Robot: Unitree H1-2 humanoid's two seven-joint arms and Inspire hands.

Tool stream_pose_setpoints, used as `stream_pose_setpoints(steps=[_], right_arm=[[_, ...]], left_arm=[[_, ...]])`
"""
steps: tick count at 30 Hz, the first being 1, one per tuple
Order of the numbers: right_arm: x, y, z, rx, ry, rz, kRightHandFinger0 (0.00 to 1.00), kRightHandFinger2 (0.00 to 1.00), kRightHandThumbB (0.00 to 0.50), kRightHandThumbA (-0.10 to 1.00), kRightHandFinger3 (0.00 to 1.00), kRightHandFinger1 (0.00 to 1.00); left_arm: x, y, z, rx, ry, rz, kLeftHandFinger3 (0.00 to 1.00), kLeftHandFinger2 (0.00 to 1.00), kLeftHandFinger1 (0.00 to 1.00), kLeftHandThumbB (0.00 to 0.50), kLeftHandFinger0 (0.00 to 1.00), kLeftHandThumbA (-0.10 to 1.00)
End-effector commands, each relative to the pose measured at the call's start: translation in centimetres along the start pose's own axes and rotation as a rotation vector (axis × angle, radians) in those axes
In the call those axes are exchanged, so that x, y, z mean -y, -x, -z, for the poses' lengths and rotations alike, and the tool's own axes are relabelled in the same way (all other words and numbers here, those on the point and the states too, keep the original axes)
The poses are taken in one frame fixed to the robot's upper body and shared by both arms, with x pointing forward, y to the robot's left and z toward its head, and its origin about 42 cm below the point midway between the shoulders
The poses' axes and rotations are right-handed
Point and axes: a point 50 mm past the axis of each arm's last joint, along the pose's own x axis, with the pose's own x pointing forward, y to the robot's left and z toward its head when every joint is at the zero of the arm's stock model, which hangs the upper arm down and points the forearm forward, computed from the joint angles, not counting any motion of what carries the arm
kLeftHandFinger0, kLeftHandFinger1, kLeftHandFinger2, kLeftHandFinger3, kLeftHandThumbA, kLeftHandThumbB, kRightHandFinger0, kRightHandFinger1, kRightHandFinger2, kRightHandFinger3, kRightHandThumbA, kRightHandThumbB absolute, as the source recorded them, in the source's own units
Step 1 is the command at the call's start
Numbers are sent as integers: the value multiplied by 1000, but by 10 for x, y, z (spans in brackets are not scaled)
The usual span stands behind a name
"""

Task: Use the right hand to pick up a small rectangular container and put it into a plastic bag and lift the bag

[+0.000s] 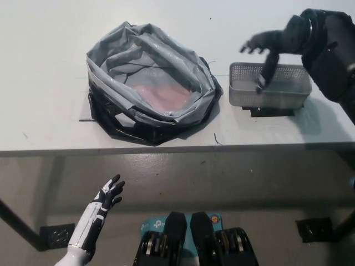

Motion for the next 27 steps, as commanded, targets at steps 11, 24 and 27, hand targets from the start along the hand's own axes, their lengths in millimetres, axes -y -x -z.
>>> stream_pose_setpoints(steps=[11, 24, 27], right_arm=[[44, 17, 1, 11, -104, 242, 1000, 1000, 500, 1000, 1000, 1000], [61, 28, -14, 29, -113, 268, 1000, 1000, 500, 1000, 1000, 1000], [59, 27, -15, 28, -101, 266, 1000, 1000, 500, 1000, 1000, 1000]], left_arm=[[-4, -4, -12, 49, -12, 14, 1000, 1000, 1000, 251, 1000, 1000], [-4, -5, -14, 51, -11, 14, 1000, 1000, 1000, 275, 1000, 1000], [-4, -5, -14, 48, -10, 16, 1000, 1000, 1000, 287, 1000, 1000]])
